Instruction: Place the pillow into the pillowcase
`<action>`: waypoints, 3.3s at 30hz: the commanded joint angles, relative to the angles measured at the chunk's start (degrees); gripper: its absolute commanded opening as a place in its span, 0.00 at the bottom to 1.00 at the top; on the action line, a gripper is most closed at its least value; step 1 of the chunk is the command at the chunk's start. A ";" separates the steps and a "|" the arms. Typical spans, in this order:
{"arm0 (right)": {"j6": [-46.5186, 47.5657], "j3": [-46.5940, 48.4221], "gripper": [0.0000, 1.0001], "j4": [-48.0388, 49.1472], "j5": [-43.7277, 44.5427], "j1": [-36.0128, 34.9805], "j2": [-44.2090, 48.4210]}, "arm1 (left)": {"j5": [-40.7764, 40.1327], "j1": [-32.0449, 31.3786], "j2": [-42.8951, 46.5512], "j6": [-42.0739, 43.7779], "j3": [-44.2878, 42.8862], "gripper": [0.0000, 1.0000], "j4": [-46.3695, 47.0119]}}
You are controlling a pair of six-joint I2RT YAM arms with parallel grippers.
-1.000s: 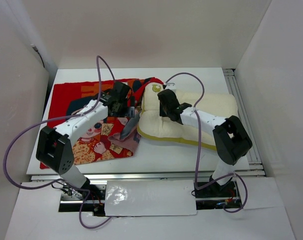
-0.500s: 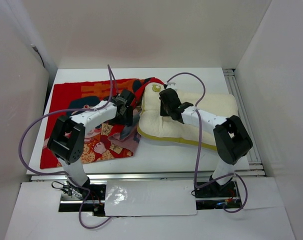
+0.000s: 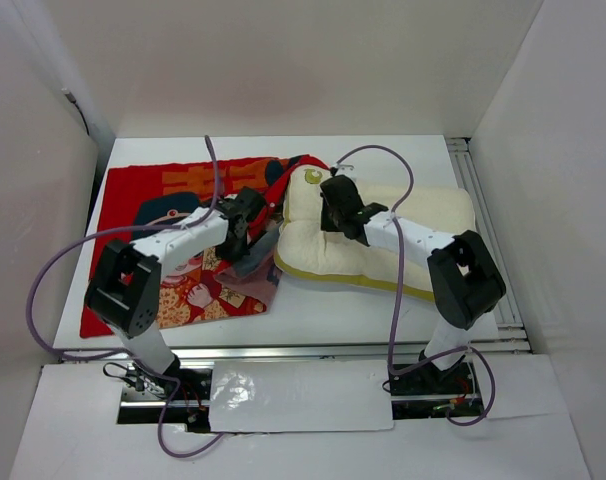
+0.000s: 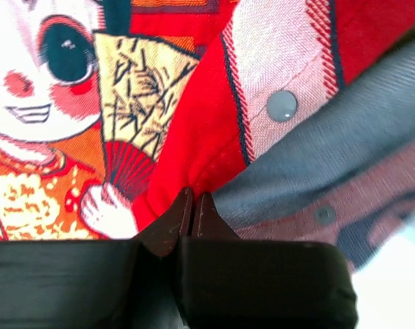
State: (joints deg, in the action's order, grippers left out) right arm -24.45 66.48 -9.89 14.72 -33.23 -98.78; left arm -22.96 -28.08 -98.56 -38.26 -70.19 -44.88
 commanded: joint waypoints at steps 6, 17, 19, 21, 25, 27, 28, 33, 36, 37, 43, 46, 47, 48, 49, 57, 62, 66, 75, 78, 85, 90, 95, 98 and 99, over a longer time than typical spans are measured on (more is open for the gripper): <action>-12.54 6.46 0.00 1.45 -2.94 2.03 0.26 | -2.34 -14.16 16.11 -3.75 -2.57 0.00 -0.12; -19.49 9.81 0.00 0.05 -2.15 3.09 -0.27 | -3.50 -35.47 8.65 -10.43 -11.54 0.00 -1.61; -19.50 9.81 0.00 0.05 -2.94 3.70 -0.27 | -1.83 -38.70 4.62 -9.82 -13.12 0.00 -1.00; -19.50 10.60 0.00 -1.71 -5.21 5.36 -0.27 | 0.10 -39.86 2.25 -10.87 -13.65 0.00 -1.79; -18.18 11.83 0.00 -3.37 -6.55 8.97 1.49 | 5.02 -41.35 -0.57 -12.72 -11.20 0.00 1.01; -17.56 11.83 0.00 -4.61 -8.21 9.85 3.24 | 8.97 -42.24 -1.10 -10.71 -9.97 0.00 6.00; -17.56 11.83 0.00 -4.61 -8.22 9.85 3.77 | 9.60 -43.11 -1.10 -10.69 -9.96 0.00 6.91; -23.08 3.93 0.00 0.55 -15.38 11.78 7.37 | 12.67 -43.12 -4.69 -6.58 -13.82 0.00 12.88; -23.90 5.23 0.00 1.54 -19.11 13.55 7.38 | 14.16 -43.12 -8.39 -6.04 -16.98 0.00 12.55; -23.11 7.15 0.00 -1.33 -19.12 14.07 7.38 | 14.17 -43.12 -9.62 -6.04 -18.47 0.00 11.76; -15.10 20.35 0.00 -10.66 -16.74 14.77 7.37 | 8.91 -43.12 -12.62 -6.83 -16.82 0.00 7.71; -15.63 17.90 0.00 -10.50 -21.39 16.70 9.04 | 7.50 -43.12 -13.15 -6.83 -16.82 0.00 7.18; -15.63 17.90 0.00 -10.50 -22.44 17.23 9.74 | 8.28 -43.12 -13.84 -6.31 -16.82 0.00 7.79; -15.63 17.90 0.00 -10.50 -22.45 17.24 9.75 | 8.89 -43.12 -13.85 -6.30 -16.82 0.00 7.79; -15.63 17.90 0.00 -11.02 -22.46 17.24 9.75 | 10.81 -43.64 -14.54 -6.30 -16.82 0.00 8.84; -23.80 4.47 0.00 -3.46 -17.65 14.34 10.37 | 15.49 -44.70 -12.63 -3.31 -17.87 0.00 15.18; -18.82 -2.22 0.17 -2.23 -19.73 13.72 10.36 | 16.98 -44.70 -8.76 -0.15 -15.07 0.42 16.67; -11.50 -5.92 0.51 -5.05 -17.45 13.19 11.86 | 14.17 -44.70 -5.32 -0.15 -13.74 0.90 11.66; -3.42 -4.70 0.90 -8.74 -12.36 17.05 19.51 | 6.26 -33.24 -1.19 -2.08 -24.19 1.00 -1.34; -0.78 -3.99 0.90 -8.04 -11.73 19.86 20.03 | 8.19 -25.13 -1.90 -2.08 -27.44 1.00 -2.67; 10.10 2.59 0.90 1.01 -19.81 22.16 11.79 | 3.36 -8.25 -18.11 5.28 -49.83 1.00 -4.77; 18.90 7.43 0.90 4.52 -26.57 21.64 5.10 | 7.92 -2.87 -28.96 9.51 -64.62 0.97 -5.05; 23.39 6.57 0.90 9.78 -33.95 21.11 1.41 | 15.13 -1.02 -28.61 10.22 -56.03 0.95 3.65; 24.01 2.26 0.90 18.05 -38.26 20.06 1.40 | 16.37 -1.63 -29.31 10.22 -54.61 0.90 6.56; 24.01 1.73 0.90 20.50 -40.54 20.05 0.70 | 16.37 -2.24 -30.01 9.61 -55.22 0.86 7.17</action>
State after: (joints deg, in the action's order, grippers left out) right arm -3.55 69.67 -0.51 -18.20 -11.90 -97.76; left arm -9.96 -28.71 -128.51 -29.95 -124.27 -43.94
